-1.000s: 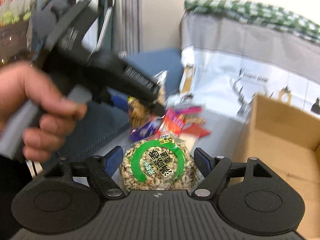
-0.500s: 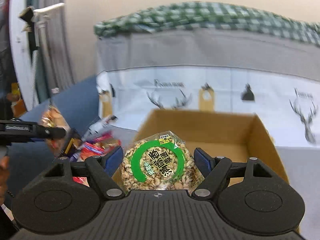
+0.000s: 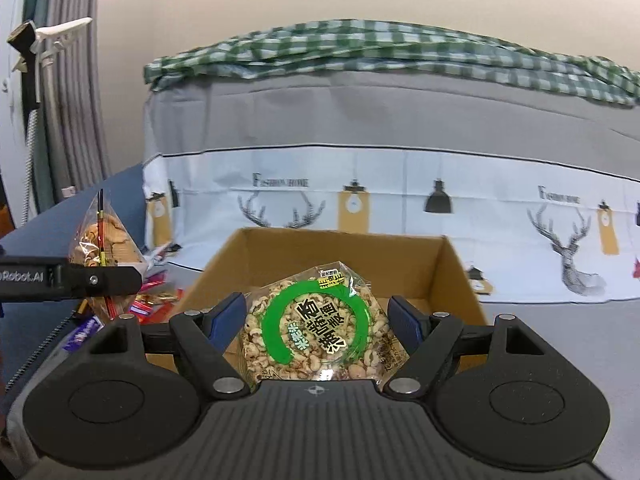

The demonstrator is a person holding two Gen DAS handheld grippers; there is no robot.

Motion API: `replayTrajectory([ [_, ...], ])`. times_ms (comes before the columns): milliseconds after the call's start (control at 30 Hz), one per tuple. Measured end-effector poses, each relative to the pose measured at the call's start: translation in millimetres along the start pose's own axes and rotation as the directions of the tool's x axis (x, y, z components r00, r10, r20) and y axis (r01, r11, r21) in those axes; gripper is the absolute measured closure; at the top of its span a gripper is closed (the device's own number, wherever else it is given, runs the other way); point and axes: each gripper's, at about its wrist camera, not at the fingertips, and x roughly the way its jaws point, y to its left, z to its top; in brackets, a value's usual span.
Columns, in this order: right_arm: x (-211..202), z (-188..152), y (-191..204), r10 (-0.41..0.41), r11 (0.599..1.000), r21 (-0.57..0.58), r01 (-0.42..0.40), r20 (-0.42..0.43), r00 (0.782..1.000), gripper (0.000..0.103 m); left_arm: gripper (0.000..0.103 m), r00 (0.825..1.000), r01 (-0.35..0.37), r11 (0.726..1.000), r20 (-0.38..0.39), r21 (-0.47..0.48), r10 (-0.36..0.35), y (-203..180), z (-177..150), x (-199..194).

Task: Organize snacks
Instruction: 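Carry the cracker bag and peanut bag over the cardboard box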

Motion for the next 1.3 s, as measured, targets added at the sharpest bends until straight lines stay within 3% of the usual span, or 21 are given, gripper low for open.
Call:
replayTrajectory([
  [133, -1, -5, -17, -0.050, 0.999, 0.020, 0.050, -0.005, 0.999, 0.024, 0.040, 0.998, 0.059, 0.997, -0.032, 0.041, -0.058, -6, -5, 11],
  [333, 1, -9, -34, -0.101, 0.993, 0.060, 0.102, -0.013, 0.995, 0.024, 0.040, 0.996, 0.078, 0.996, -0.051, 0.035, -0.076, -6, -8, 21],
  [1300, 8, -9, -29, -0.112, 0.992, 0.052, 0.113, -0.016, 0.994, 0.024, 0.040, 0.993, 0.117, 0.989, -0.046, 0.090, -0.113, -16, -14, 23],
])
